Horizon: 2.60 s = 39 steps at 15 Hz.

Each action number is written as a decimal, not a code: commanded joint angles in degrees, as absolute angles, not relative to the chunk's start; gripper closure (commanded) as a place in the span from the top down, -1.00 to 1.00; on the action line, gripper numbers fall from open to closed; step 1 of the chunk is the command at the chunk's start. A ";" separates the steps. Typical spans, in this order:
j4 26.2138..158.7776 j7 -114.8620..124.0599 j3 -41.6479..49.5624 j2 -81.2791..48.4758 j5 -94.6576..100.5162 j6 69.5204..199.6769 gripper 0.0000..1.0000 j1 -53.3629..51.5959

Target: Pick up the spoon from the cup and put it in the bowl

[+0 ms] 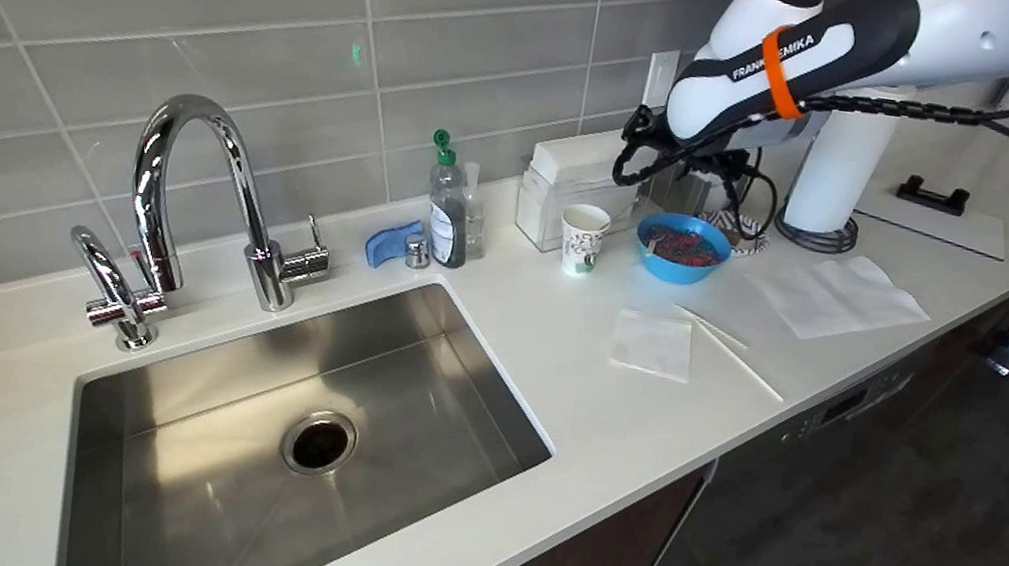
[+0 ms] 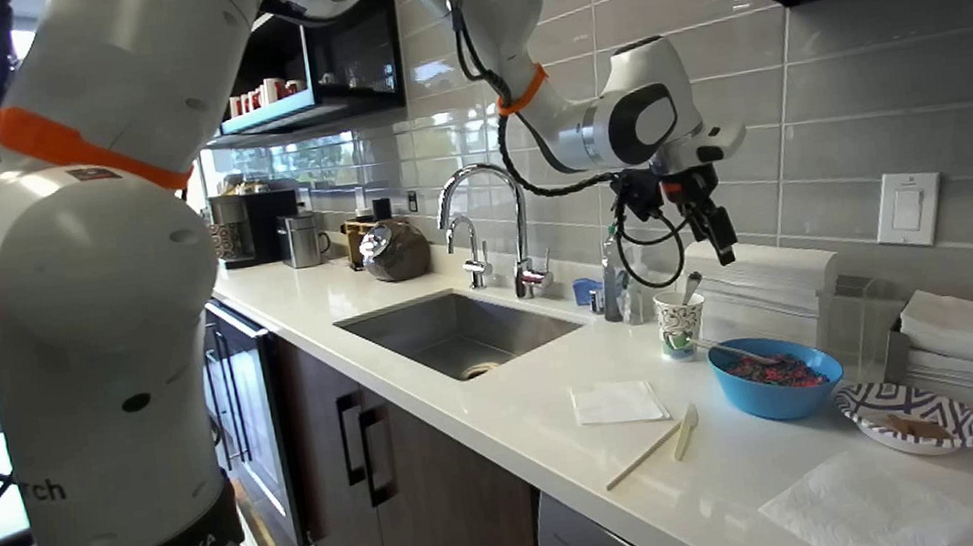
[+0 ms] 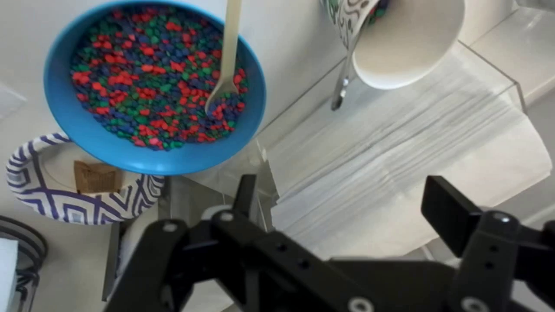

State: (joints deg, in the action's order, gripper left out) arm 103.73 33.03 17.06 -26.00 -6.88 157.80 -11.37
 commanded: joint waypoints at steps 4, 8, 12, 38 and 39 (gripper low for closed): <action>103.99 38.02 11.67 -25.56 -8.14 151.09 0.82 -7.62; 103.48 39.75 9.90 -26.93 -9.12 151.92 0.64 -5.63; 103.13 39.10 7.77 -27.79 -11.64 152.11 0.20 -3.49; 101.83 27.30 1.96 -30.04 -18.92 157.75 -0.10 0.76; 101.84 26.67 1.93 -30.13 -18.90 158.36 -0.12 0.81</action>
State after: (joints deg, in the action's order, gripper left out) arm 102.04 29.52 2.71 -29.19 -17.78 155.98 0.12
